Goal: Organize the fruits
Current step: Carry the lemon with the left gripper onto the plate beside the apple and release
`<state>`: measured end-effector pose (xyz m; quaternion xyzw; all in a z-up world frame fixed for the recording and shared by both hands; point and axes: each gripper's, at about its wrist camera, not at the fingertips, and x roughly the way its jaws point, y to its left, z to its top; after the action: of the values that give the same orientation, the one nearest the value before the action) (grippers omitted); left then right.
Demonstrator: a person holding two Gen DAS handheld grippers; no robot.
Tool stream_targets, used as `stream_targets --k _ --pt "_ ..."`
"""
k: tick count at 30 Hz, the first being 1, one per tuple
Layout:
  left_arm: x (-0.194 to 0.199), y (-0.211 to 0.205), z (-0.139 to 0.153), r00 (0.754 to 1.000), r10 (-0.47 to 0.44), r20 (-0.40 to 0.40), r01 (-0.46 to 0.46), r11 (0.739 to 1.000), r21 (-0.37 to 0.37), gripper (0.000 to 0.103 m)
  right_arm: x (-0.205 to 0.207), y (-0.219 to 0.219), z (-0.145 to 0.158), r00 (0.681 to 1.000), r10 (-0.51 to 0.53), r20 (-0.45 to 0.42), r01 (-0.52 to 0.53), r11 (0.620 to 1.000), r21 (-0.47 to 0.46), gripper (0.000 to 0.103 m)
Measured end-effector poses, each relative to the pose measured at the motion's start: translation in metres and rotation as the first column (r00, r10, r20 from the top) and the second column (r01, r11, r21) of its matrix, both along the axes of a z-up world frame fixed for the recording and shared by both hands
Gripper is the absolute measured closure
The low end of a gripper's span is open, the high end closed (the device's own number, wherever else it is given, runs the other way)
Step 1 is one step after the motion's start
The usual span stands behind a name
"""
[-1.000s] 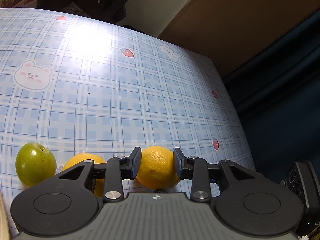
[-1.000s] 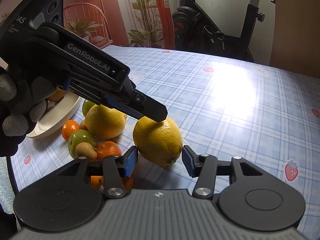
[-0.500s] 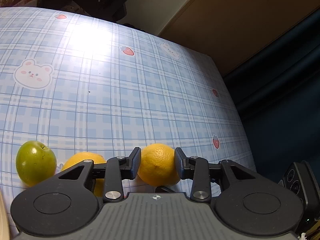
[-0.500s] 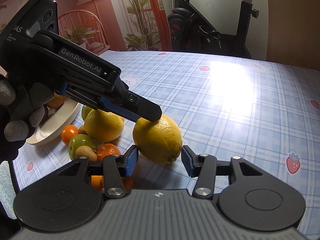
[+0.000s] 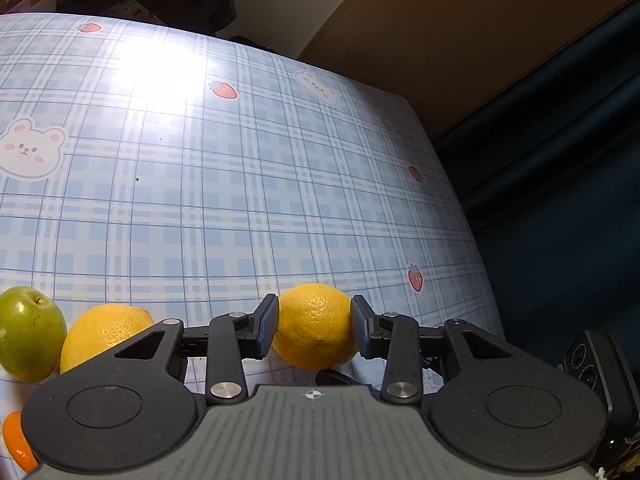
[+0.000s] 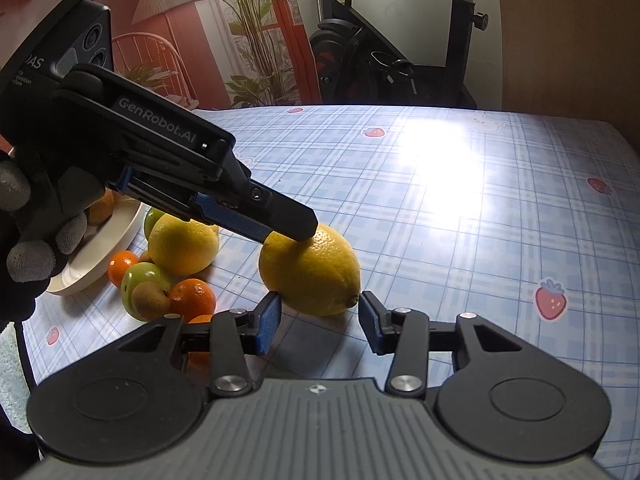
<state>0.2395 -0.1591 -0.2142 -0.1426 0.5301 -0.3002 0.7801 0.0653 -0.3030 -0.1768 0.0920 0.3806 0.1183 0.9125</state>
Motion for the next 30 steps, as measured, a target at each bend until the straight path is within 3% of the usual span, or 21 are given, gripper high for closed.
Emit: stream_targets --k 7,21,30 --pt "0.004 -0.014 -0.005 1.0 -0.024 -0.006 0.024 1.0 -0.001 0.055 0.003 0.004 0.001 1.0 0.025 0.004 -0.025 0.999 -0.033 0.051" --pt "0.009 -0.005 -0.005 1.0 -0.018 -0.011 0.018 1.0 -0.015 0.056 0.01 0.008 -0.006 0.999 0.04 0.013 -0.04 0.999 -0.032 0.051" --pt "-0.005 0.021 0.024 0.999 0.004 0.046 -0.003 1.0 -0.017 0.056 0.013 0.03 0.018 0.995 0.079 0.054 -0.077 0.996 -0.042 0.051"
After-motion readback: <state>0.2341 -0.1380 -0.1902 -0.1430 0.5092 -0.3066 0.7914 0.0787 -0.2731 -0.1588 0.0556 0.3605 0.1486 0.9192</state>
